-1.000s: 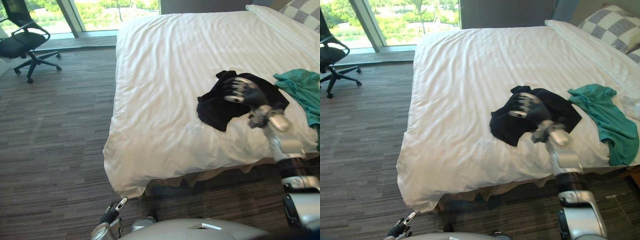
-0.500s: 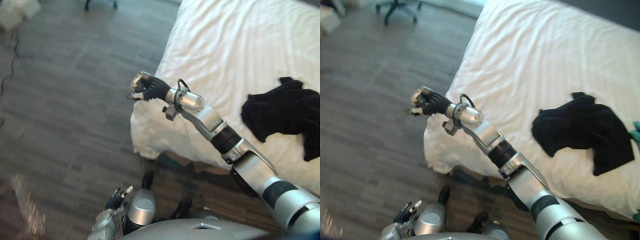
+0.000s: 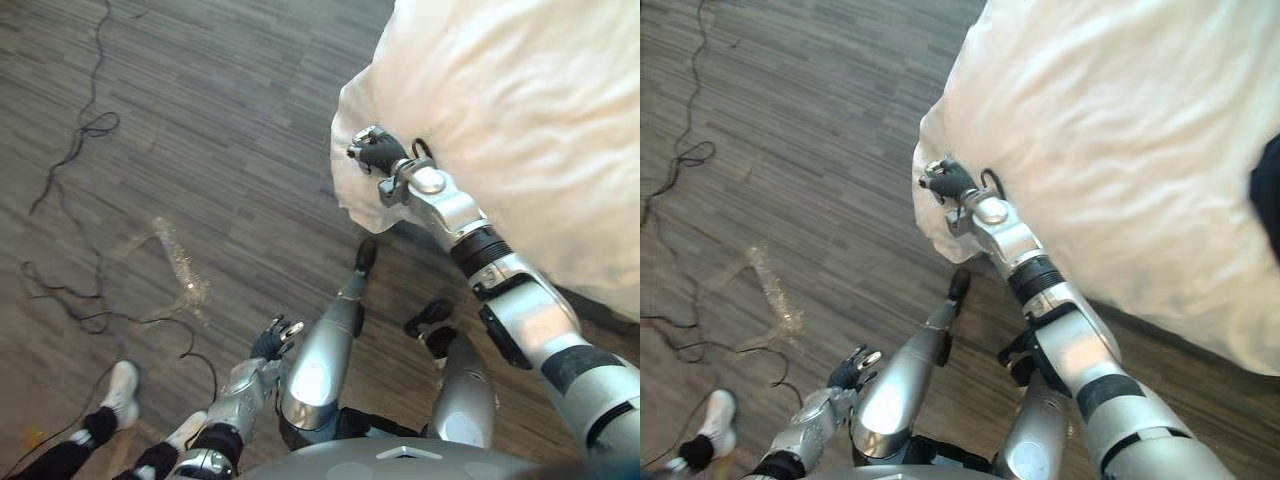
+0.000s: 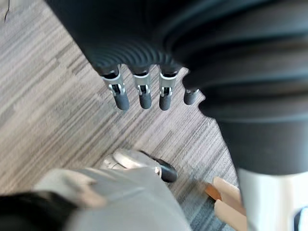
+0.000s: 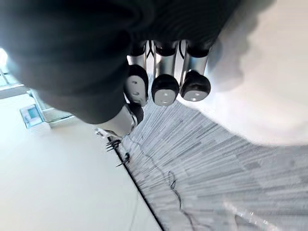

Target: Tidy the bed and pick cloth on bed and put in laundry

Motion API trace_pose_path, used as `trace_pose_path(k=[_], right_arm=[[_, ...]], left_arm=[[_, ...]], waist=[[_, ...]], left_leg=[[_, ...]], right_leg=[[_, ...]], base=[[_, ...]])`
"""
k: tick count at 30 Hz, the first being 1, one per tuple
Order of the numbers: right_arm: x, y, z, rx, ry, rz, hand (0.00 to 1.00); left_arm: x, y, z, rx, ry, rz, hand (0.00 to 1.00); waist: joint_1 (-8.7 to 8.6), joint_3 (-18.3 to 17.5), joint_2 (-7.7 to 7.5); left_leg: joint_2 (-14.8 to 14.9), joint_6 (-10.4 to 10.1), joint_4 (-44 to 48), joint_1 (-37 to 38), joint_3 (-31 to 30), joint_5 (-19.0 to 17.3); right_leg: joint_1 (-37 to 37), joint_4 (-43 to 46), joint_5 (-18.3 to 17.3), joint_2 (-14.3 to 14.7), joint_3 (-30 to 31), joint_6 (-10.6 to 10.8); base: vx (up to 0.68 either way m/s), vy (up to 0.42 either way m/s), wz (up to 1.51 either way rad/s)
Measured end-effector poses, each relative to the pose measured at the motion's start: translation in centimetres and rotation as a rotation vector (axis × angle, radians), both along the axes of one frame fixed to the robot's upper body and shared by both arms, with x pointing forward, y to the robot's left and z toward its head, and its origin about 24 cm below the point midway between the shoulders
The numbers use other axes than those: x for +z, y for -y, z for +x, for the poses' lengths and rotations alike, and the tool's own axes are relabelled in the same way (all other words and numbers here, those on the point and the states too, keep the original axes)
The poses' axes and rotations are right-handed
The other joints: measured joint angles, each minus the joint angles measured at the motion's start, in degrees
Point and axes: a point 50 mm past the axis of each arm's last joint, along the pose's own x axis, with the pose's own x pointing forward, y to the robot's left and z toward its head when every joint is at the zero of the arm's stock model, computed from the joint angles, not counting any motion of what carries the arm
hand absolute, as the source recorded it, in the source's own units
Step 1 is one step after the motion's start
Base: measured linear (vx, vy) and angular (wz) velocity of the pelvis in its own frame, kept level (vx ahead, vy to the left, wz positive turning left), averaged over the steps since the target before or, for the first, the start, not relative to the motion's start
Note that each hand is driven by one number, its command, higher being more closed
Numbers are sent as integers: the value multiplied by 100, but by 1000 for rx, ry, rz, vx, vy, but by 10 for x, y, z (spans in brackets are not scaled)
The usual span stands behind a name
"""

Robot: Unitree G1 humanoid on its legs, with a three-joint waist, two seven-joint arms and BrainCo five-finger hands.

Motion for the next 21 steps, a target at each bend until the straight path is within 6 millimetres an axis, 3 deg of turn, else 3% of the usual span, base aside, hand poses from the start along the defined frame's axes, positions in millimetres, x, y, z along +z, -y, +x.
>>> trace_pose_path(k=[4,10,13,18,20,21], right_arm=[[-3,4,3,12,-19,30,100],[-25,17,5,20,-110,16,100],[-50,33,0,28,-200,60,100],[-111,74,-24,-33,-385,103,100],[-118,67,-32,33,-381,82,100],[-121,50,-42,138,-357,61,100]], left_arm=[[9,21,15,-67,47,-22,0],[9,38,15,-126,56,-42,0],[7,35,11,-127,56,-49,0],[0,17,3,-45,31,-57,0],[-4,9,-3,-18,12,-36,0],[-6,4,-8,-3,1,-23,0]], waist=[[49,-87,133],[27,-258,386],[-109,-274,409],[-476,-257,384],[-590,-219,327],[-666,-179,269]], left_leg=[[44,12,-198,-269,71,258],[142,50,-208,-338,165,242],[136,110,-204,-261,304,199],[23,210,-293,302,525,104],[41,201,-396,554,653,74],[76,171,-412,728,744,8]], right_leg=[[-515,198,-35,-5,119,-78],[-520,-219,258,213,206,-92],[-418,-458,473,256,306,-4],[105,-775,652,211,492,236],[286,-934,707,286,631,273],[443,-1101,762,369,731,289]], base=[[-60,-102,-5],[-60,-30,-16],[-39,40,-23],[-18,52,-22],[3,20,-46],[7,-7,-66]])
